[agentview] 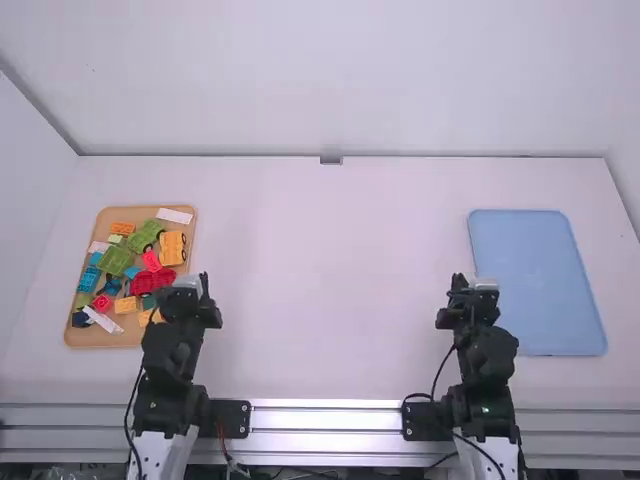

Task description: Assemble lego blocks to make yellow taxi

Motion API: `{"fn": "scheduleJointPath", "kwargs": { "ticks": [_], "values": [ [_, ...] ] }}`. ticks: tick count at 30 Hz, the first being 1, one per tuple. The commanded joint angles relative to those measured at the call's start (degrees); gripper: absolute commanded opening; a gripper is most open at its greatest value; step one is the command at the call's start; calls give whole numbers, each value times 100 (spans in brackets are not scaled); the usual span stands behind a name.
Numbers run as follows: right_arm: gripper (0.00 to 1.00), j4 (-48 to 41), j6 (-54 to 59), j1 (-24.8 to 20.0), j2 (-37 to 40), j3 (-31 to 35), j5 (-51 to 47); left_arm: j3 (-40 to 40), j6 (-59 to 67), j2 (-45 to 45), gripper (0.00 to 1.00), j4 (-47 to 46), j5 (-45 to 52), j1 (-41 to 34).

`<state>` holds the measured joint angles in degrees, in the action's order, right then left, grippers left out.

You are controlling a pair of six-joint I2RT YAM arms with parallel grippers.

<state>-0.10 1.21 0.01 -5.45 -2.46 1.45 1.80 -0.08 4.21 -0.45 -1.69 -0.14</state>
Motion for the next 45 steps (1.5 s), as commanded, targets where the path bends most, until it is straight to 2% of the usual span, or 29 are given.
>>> {"fn": "scheduleJointPath", "kwargs": {
  "ticks": [1,9,19,25,30,34,40,45],
  "values": [
    [10,51,97,63,-250,-456,114,345,-3,186,10,6,-212,-19],
    [21,121,316,192,-1173,-1184,384,858,-283,832,21,-120,-749,-41],
    [40,219,757,476,-2838,-2490,917,1805,-323,1897,40,-429,-1342,-82],
    [51,333,988,697,-3837,-3206,1190,2630,-487,2488,51,-1164,-1711,-103],
    [61,350,1219,910,-4756,-3921,1476,3676,-589,3226,61,-1984,-2089,-72],
    [69,387,1375,994,-5377,-4414,1644,4386,-473,3776,69,-2514,-1705,234],
    [80,426,1562,1146,-6312,-5147,1927,5296,-244,4805,80,-3035,-725,1158],
    [87,388,1770,1300,-6939,-5638,2136,6046,-307,5714,87,-3551,-533,1670]
  ]
}}
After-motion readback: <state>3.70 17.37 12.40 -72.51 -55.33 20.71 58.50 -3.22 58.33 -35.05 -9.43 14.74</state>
